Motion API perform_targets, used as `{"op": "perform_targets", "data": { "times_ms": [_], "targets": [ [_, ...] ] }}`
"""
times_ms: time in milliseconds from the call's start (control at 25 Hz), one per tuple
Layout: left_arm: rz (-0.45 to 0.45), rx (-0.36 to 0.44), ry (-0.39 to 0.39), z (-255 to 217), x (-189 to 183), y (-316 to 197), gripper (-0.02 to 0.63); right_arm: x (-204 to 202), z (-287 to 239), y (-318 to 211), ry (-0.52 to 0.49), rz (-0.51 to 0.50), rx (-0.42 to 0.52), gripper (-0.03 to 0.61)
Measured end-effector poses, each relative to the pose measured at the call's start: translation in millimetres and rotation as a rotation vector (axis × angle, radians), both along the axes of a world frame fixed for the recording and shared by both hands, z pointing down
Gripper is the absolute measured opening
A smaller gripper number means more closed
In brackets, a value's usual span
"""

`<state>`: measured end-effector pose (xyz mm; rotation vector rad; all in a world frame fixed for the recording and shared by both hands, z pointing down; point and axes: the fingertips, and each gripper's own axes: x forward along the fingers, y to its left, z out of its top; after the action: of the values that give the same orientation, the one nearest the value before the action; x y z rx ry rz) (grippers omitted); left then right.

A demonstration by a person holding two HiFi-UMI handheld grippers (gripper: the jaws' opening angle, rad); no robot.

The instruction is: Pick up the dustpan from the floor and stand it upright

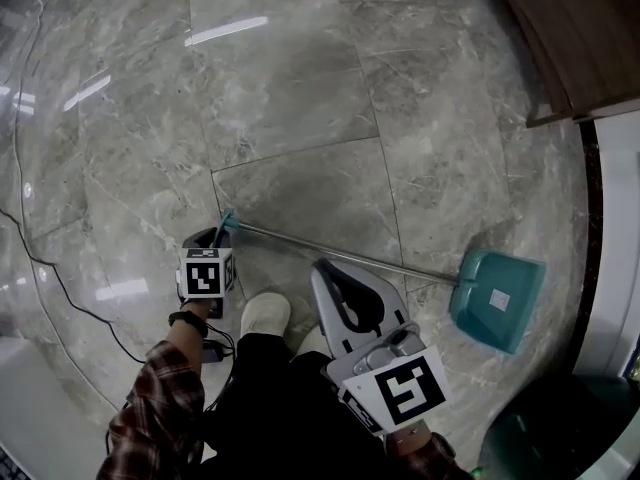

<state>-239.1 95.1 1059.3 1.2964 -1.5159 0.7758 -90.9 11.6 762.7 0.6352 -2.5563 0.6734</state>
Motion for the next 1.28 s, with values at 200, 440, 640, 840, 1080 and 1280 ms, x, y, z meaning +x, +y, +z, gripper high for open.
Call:
{"op": "perform_targets", "data": {
  "times_ms": [200,440,640,840,1080,1280],
  "targets": [
    [0.028,0.030,0.008,-54.3,1.1,-27.8,0.078,6.0,-37.9,-4.9,0.014,0.053,-0.006,0.012],
    [0.070,0.072,0.018,-153.9,13.0,-57.8,0.078,19.3,-116.7,-6.8,-0.014,0.126,-0.038,0.012],
    [0.144,0.086,0.018,-240.6,29.1,-82.1,0.080,42.2,-196.3,-24.6,-0.035,0.229,-0.043,0.012],
    [0.226,0.110,-0.025,-332.8,41.8,-116.7,0.084,65.3,-282.9,-38.4,-0.047,0.309,-0.024,0.012],
    [0.392,0.169,-0.083,-433.7,70.5,-169.2,0.092,93.8,-370.4,-56.4,-0.065,0.412,0.017,0.012],
    [0.518,0.191,-0.107,-498.4,107.4,-194.7,0.101,121.9,-425.5,-63.3,-0.070,0.488,0.050,0.012]
  ]
}}
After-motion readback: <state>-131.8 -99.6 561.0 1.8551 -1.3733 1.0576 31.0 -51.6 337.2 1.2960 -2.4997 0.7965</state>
